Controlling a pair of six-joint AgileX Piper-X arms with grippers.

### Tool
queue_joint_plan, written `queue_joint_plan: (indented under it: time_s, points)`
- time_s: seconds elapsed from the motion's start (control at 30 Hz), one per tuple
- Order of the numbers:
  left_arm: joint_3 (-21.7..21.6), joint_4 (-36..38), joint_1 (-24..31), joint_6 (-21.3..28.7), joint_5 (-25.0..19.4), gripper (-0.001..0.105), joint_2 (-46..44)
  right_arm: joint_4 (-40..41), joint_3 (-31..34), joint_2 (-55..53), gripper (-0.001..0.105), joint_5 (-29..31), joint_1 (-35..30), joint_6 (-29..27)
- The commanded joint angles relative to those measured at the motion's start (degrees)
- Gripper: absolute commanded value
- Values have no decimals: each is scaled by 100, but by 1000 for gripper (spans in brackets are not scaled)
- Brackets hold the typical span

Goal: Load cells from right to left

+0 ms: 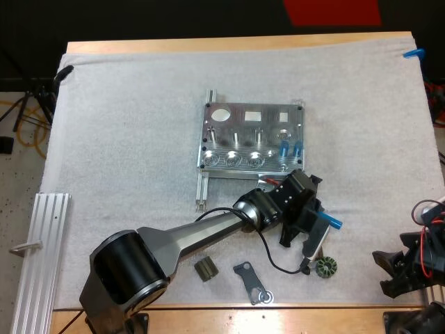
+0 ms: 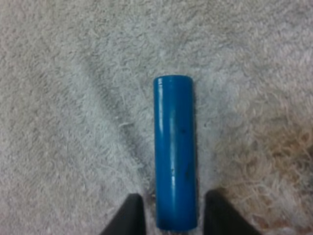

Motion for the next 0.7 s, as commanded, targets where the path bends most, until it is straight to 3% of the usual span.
queue_joint_plan:
  time_s: [0.0,0.17,0.5,0.67]
  points:
    - [-51,-51,-11,99,-56,17,19,238,13,-47,56,-63,-23,19]
    - [-51,-51,-11,119,-129,0,45,238,13,-47,56,-63,-23,19]
    - [-51,148,-82,119,-178,0,-51,238,13,-47,56,-63,-23,19]
    - [-51,344,-98,-148,-360,0,-261,238,116,-47,56,416,-23,-161]
